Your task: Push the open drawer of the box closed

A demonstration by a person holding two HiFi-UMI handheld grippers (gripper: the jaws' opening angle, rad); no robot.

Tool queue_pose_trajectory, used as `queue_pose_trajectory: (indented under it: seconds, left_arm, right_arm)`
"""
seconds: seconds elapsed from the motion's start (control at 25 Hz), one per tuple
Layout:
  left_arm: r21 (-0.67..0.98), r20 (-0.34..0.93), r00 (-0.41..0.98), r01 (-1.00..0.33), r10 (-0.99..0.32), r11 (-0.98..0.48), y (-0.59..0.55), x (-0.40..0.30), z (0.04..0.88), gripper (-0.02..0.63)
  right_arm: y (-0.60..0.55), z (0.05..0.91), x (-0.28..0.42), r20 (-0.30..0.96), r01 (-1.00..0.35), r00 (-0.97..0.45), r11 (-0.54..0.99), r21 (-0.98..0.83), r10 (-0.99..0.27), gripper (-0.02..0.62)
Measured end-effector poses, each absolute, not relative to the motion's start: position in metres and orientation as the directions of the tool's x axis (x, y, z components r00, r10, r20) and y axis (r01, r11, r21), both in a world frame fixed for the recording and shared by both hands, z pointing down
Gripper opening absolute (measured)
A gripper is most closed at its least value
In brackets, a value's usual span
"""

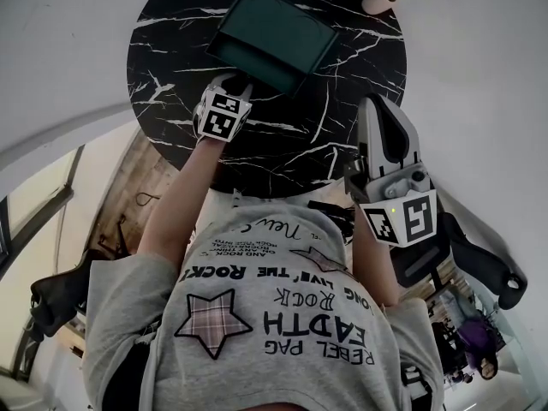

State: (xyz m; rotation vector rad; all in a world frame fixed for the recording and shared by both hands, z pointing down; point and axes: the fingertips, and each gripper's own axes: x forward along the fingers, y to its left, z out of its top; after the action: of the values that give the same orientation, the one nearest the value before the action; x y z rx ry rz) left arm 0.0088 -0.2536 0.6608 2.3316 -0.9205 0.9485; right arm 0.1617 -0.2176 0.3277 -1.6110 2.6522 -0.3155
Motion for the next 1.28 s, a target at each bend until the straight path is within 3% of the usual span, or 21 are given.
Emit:
queue_pose_trajectory:
  seconds: [1.28]
  left_arm:
    - [0.156, 0.707, 0.534, -0.758, -0.464, -0.634, -0.303, 0.041, 0.662, 0.072]
  right_arm:
    - [-0.209, 0.332, 0.181, 0.096, -0.894, -0.430, 0.408, -0.186, -0.898, 0.017]
